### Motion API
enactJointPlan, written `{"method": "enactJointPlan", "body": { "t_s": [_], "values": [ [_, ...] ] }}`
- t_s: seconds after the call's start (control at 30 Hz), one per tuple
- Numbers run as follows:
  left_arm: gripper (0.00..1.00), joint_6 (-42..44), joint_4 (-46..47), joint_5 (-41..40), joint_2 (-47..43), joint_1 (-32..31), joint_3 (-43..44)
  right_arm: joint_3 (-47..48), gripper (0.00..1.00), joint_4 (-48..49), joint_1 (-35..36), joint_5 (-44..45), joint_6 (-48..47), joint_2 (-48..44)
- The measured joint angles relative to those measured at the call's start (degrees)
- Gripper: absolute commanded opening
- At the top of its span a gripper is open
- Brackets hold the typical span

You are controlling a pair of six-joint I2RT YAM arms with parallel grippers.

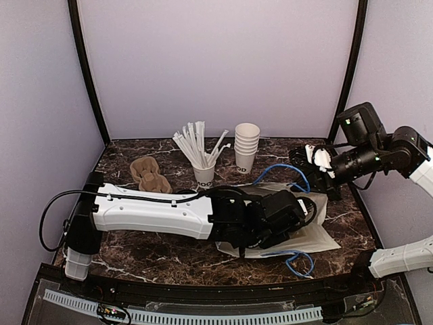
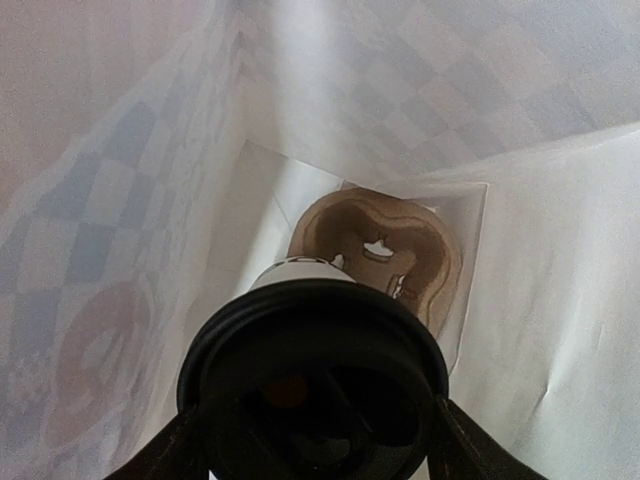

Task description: Pack the takeout coffee

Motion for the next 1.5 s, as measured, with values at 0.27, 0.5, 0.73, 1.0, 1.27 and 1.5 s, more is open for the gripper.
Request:
{"method": "enactJointPlan", "body": {
  "t_s": [0.27,0.5,0.73,1.0,1.27,1.5],
  "values": [
    [0.11,2.4,-1.7,-2.4,-0.6,-1.4,0.0,0.3,0.0,1.0,0.2,1.9,0.1,-0.1],
    [0.11,8.2,-4.4,1.1,-0.8,-1.6,0.7,1.5,0.0,0.4,0.2,1.8,0.2,-0.1],
    [0.1,11.2,-7.5,4.6,3.7,-1.6,9.6,1.5,0.0,0.6,0.2,1.4,0.2,0.0],
    [0.09,13.3,-7.3,4.4,8.8,-1.5,11.4,1.5,0.0,0.0,0.2,1.6,0.0,0.0],
    [0.08,13.6,-7.1,1.8,8.8,-1.7,11.7,2.2,0.52,0.1,0.3,3.3,0.5,0.4],
    [0.08,13.8,-7.0,0.6,8.8,-2.6,11.7,11.5,0.85,-5.0,-0.6,-0.2,-0.6,0.8]
  ]
}}
